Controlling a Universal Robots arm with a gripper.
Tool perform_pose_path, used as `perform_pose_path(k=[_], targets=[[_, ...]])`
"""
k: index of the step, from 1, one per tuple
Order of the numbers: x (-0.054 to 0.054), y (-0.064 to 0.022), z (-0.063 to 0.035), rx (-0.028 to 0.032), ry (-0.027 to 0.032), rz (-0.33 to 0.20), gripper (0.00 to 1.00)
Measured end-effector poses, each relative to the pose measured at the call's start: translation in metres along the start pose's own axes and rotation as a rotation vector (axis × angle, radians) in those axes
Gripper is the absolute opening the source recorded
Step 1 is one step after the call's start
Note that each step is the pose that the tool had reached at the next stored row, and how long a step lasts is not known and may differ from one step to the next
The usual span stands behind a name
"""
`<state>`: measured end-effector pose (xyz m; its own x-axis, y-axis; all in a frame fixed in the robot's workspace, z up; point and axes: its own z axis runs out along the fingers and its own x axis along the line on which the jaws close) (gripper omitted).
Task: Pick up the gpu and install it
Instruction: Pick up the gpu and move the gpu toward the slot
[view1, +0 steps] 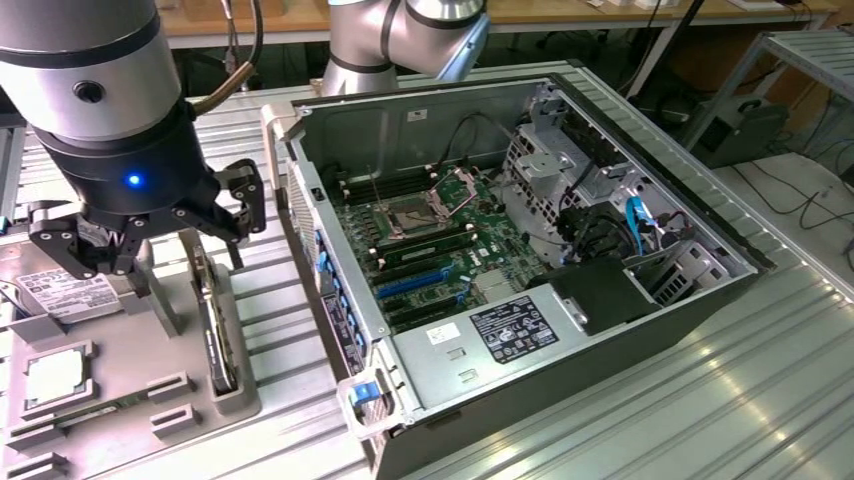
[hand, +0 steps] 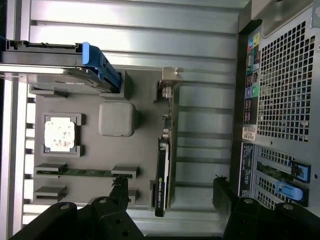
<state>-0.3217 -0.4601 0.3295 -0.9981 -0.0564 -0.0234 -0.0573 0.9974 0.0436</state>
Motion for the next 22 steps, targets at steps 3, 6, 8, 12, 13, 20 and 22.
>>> perform_pose_path(k=[3,6,8,12,13,20,22], targets=[[0.0,-0.0002,0.0018,0.0,0.0,0.0,0.78],[0.0,-0.0003,0.0043,0.0,0.0,0.0,0.78],[0.0,-0.0004,0.0051,0.0,0.0,0.0,0.78],[0.0,-0.0028,0.0132,0.0,0.0001,0.0,0.78],[0.001,-0.004,0.0177,0.0,0.0,0.0,0.78],[0.002,-0.0081,0.0522,0.0,0.0,0.0,0.78],[0.002,-0.0084,0.059,-0.0001,-0.0001,0.0,0.78]])
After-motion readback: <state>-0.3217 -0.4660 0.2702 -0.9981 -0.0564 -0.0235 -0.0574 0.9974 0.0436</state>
